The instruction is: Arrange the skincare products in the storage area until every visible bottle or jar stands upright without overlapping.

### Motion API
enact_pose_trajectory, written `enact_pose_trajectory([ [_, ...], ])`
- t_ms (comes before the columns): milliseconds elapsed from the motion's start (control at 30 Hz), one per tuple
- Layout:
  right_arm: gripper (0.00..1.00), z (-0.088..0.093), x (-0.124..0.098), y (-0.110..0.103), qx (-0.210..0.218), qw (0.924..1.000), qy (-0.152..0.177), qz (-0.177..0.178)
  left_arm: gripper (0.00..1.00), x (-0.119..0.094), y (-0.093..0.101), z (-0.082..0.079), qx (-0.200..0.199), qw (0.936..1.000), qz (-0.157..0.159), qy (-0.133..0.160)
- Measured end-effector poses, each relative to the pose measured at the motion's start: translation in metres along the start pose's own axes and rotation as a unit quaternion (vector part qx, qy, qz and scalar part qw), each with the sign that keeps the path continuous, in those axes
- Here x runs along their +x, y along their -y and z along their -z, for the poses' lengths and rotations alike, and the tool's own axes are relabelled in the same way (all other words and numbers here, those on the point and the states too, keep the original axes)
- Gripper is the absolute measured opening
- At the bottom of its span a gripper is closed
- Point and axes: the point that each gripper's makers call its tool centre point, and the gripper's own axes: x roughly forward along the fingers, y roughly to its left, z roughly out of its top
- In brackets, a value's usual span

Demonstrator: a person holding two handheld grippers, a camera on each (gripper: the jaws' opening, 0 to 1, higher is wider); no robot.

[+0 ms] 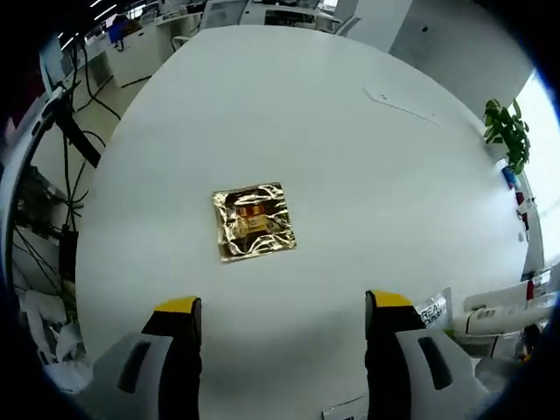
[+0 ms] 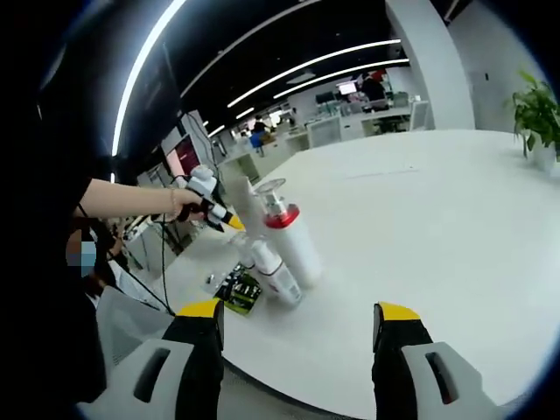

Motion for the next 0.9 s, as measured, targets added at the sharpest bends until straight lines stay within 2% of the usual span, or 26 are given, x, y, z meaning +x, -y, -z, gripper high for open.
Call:
enact_pose_trajectory([
  [100,0.71,0.000,0.000,-0.001,0.002,1.0000,-0.002,0.001,0.68,0.009,-0.006,-0.010,-0.011,0.9998,-0.014,0.001],
  [233,0.71,-0.002,-0.001,-0.003,0.005,1.0000,-0.003,0.004,0.64,0.009,-0.009,-0.008,-0.028,0.9991,-0.031,0.003],
  [367,0.71,-0.001,-0.002,-0.001,0.008,0.9999,-0.005,0.006,0.63,0.019,-0.017,-0.017,-0.036,0.9986,-0.039,0.008],
  [467,0.71,-0.001,-0.002,0.000,0.010,0.9999,-0.006,0.007,0.62,0.019,-0.019,-0.015,-0.043,0.9978,-0.048,0.011],
  [800,0.71,0.001,-0.002,0.002,0.015,0.9998,-0.011,0.011,0.60,0.028,-0.024,-0.035,-0.041,0.9963,-0.075,0.010],
  [900,0.71,0.001,-0.002,0.003,0.017,0.9997,-0.011,0.012,0.59,0.027,-0.025,-0.033,-0.035,0.9960,-0.081,0.009],
])
